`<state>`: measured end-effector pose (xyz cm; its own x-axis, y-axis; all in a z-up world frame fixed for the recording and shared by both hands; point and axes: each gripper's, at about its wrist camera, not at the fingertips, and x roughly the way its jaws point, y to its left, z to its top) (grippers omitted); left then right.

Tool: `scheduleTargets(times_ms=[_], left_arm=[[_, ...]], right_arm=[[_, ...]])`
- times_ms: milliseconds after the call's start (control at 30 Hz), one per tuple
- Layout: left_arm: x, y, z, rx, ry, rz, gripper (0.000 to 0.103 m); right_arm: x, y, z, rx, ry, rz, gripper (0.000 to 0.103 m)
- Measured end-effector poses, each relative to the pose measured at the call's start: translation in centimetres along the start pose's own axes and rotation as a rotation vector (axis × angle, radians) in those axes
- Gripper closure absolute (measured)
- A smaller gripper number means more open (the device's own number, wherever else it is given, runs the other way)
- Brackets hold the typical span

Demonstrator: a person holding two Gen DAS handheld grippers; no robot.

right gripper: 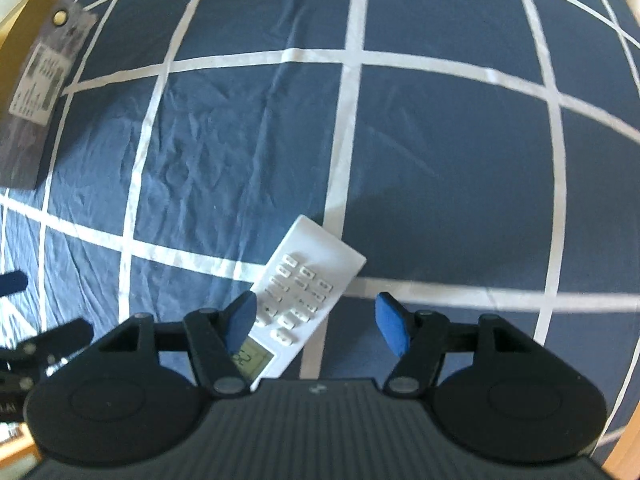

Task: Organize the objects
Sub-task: 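Close the right gripper on the white remote while the left gripper closes on it too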

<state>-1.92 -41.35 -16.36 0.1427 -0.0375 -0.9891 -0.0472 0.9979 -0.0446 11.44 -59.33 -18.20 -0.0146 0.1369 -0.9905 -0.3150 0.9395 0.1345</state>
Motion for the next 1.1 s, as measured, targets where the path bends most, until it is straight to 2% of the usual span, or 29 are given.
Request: scheduleTargets(times_ms=[233, 400, 600, 867, 1100], left_arm=[[-0.8, 0.3, -0.7, 0.018, -0.021, -0.003, 0.000], [-1.0, -0.4, -0.9, -0.035, -0.038, 0.013, 0.000], [-0.6, -2.0, -1.9, -0.191, -0.032, 0.023, 0.000], [0.5, -3.8, -4.0, -0.354, -0.011, 0.039, 0.000], [0.9, -3.9, -5.3, -0.476, 0.005, 0.054, 0.000]], right_arm=[[-1.9, 1.5, -0.1, -0.137, -0.050, -0.037, 0.038], [-2.8, 2.2, 0.4, -0.305, -0.038, -0.023, 0.038], [-2.1, 2.5, 1.2, -0.521, 0.018, 0.016, 0.037], [-1.0, 2.8, 1.9, -0.706, 0.087, 0.065, 0.037], [0.7, 4.1, 2.4, -0.842, 0.151, 0.063, 0.037]])
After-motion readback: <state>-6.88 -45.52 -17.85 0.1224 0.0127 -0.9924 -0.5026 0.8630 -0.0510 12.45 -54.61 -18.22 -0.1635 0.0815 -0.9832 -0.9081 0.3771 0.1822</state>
